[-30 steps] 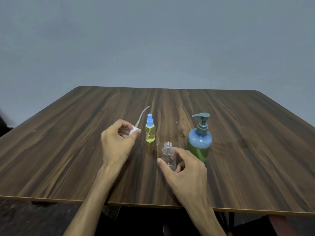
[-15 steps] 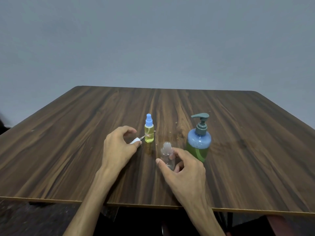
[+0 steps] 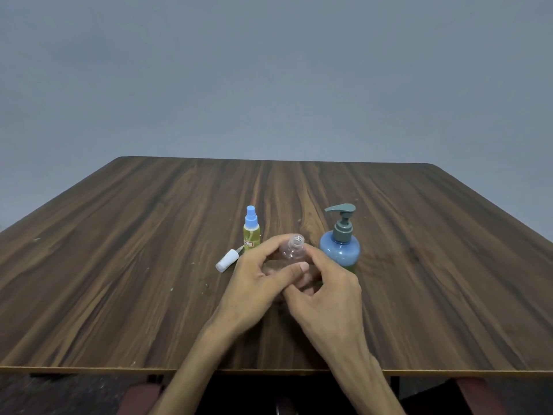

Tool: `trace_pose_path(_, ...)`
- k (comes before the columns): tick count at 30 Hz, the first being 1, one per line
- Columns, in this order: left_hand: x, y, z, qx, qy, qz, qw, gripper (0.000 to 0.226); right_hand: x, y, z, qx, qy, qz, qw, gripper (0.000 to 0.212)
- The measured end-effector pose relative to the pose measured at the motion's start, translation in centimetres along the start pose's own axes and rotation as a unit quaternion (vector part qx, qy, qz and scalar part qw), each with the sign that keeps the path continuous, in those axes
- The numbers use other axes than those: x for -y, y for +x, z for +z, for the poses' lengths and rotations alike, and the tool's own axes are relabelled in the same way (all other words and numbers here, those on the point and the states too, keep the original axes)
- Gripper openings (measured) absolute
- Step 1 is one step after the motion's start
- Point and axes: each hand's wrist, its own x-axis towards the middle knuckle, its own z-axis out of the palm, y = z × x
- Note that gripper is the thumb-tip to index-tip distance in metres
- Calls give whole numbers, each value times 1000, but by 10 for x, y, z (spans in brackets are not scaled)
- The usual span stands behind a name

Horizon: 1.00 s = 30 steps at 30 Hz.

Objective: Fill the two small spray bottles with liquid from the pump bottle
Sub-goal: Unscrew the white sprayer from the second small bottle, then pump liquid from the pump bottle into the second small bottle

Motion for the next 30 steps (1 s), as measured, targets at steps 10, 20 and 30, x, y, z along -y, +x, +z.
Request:
trace_pose_path(10, 5, 19, 21, -45, -30, 9, 999, 27, 8, 36, -60, -68, 28, -17, 997, 13)
trace_pose_path(20, 14, 28, 31, -66, -20, 12, 998, 29, 0, 93, -59, -71, 98, 51, 991, 20)
trace_pose_path(30, 20, 32, 27, -103, -12, 15, 994, 28, -16, 93, -15, 9, 203, 168, 965, 74)
